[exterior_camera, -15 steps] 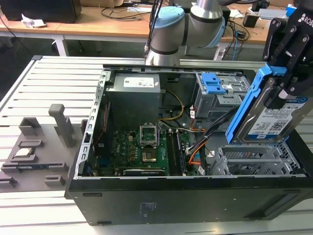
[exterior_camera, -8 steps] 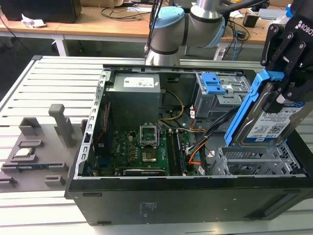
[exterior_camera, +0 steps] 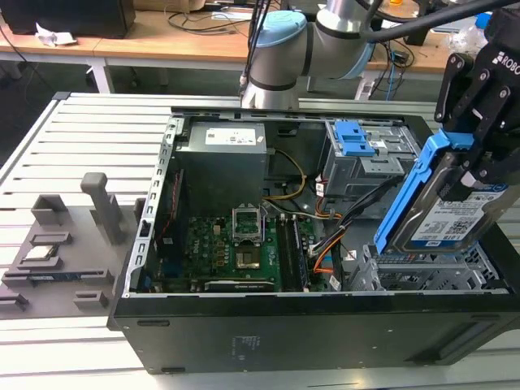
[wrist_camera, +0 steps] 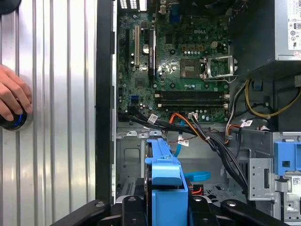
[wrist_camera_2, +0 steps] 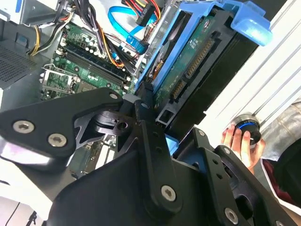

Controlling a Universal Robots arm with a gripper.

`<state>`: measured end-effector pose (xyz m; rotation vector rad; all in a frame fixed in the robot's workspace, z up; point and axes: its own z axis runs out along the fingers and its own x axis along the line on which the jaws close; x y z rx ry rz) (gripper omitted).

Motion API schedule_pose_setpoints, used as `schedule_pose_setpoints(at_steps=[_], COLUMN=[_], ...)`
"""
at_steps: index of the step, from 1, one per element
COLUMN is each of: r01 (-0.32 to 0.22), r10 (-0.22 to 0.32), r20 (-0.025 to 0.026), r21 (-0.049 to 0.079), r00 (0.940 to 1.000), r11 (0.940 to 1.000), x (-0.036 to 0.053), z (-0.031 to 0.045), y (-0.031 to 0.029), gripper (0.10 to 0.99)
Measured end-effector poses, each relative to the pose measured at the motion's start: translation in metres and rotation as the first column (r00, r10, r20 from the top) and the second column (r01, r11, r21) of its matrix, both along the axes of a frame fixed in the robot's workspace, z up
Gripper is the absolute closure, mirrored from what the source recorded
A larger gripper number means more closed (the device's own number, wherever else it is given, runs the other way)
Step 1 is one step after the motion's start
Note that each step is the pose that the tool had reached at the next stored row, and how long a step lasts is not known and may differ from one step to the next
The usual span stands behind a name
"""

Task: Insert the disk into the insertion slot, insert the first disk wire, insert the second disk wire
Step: 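Insert the disk into the insertion slot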

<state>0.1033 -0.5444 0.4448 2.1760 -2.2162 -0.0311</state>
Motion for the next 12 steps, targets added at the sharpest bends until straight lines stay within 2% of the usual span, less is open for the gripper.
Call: schedule_pose_setpoints(at_steps=[12], r01=[0.000], r10=[0.000], r20=[0.0000], r21=[-0.001], r00=[1.0000], r11=[1.0000], x=[0.0001], z=[-0.0142], y=[-0.0017], gripper=[0.725])
